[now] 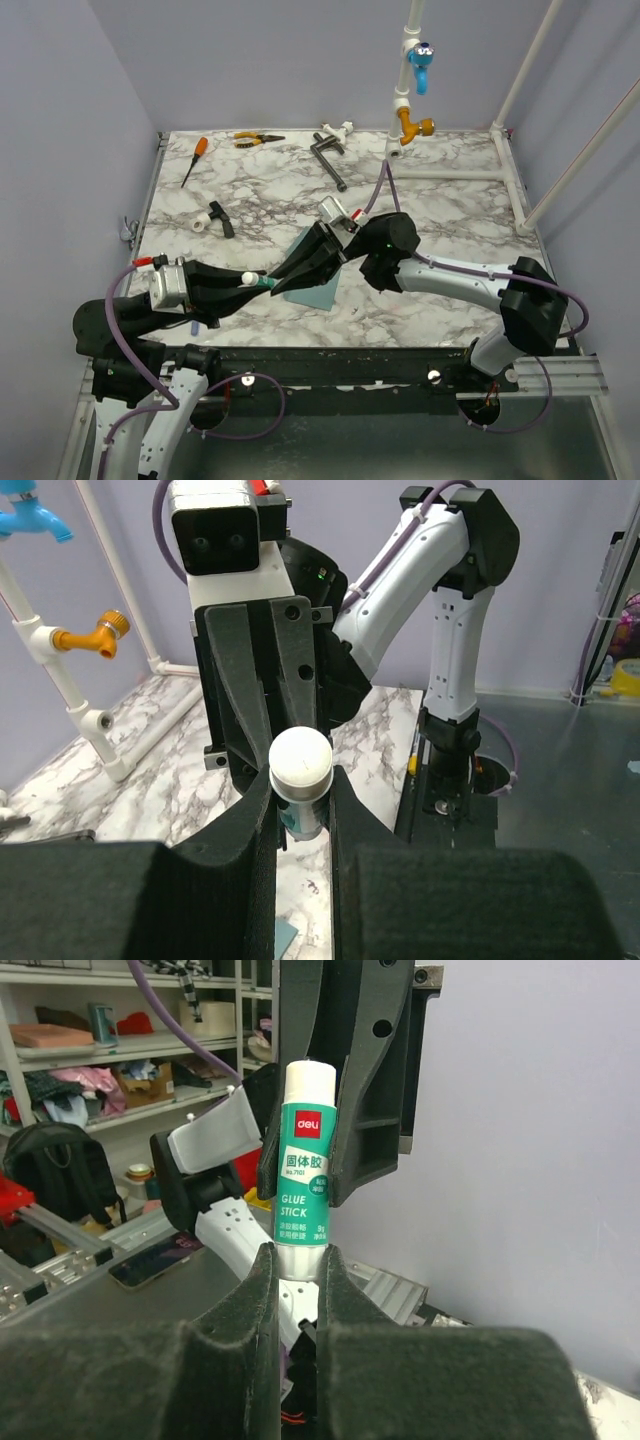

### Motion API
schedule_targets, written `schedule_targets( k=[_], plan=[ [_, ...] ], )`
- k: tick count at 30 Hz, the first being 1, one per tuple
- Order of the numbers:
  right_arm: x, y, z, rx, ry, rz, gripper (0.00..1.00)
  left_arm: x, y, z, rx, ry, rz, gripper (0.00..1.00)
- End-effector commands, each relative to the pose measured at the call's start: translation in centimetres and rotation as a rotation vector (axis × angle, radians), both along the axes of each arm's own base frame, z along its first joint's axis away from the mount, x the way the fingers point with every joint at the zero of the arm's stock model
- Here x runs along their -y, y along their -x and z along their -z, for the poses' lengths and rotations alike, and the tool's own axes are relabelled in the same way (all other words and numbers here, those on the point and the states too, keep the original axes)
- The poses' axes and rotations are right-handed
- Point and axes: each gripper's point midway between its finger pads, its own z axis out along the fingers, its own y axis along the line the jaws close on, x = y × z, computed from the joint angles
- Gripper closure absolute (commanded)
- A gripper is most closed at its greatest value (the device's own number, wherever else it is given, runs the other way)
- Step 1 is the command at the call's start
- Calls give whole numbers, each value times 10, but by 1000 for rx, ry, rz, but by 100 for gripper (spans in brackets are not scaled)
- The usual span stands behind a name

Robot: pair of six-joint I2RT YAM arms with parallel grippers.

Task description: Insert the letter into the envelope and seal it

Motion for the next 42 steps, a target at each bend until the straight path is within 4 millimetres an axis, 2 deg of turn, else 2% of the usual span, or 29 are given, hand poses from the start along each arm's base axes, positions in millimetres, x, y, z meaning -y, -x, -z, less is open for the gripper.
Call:
schedule_targets(
  k=[1,3,5,8,11,13,16,22,26,31,34,38,42],
  plan=[
    [15,16,-44,95,-153,-1,94,-1,-10,19,-104,-12,-28,100],
    [8,-4,-49,36,-164,135,67,-3,-14,15,-117,8,-59,100],
    [10,-28,-52,-10,-195,302,51,-7,-20,7,-132,44,-112,100],
    [17,-57,-49,-71,-228,510,42,-15,-34,-6,-182,123,-210,100],
    [17,-61,-46,-37,-250,641,35,-24,-48,-16,-236,195,-292,100],
    [9,-58,-40,21,-239,758,34,-28,-54,-20,-266,233,-328,100],
    [5,-70,-32,22,-217,996,34,-32,-61,-24,-332,284,-363,100],
    [-7,-79,-22,65,-184,1201,30,-35,-68,-22,-410,309,-393,100],
    [-15,-80,-16,85,-165,1210,29,-35,-68,-20,-409,305,-393,100],
    [-20,-80,-15,100,-162,1204,37,-35,-68,-18,-412,303,-392,100],
    [-21,-76,-18,129,-176,1208,37,-35,-69,-17,-416,303,-395,100],
    [-25,-64,-20,176,-188,1198,44,-36,-70,-18,-414,306,-402,100],
    [-30,-64,-17,187,-169,1194,51,-35,-70,-19,-413,304,-396,100]
  ],
)
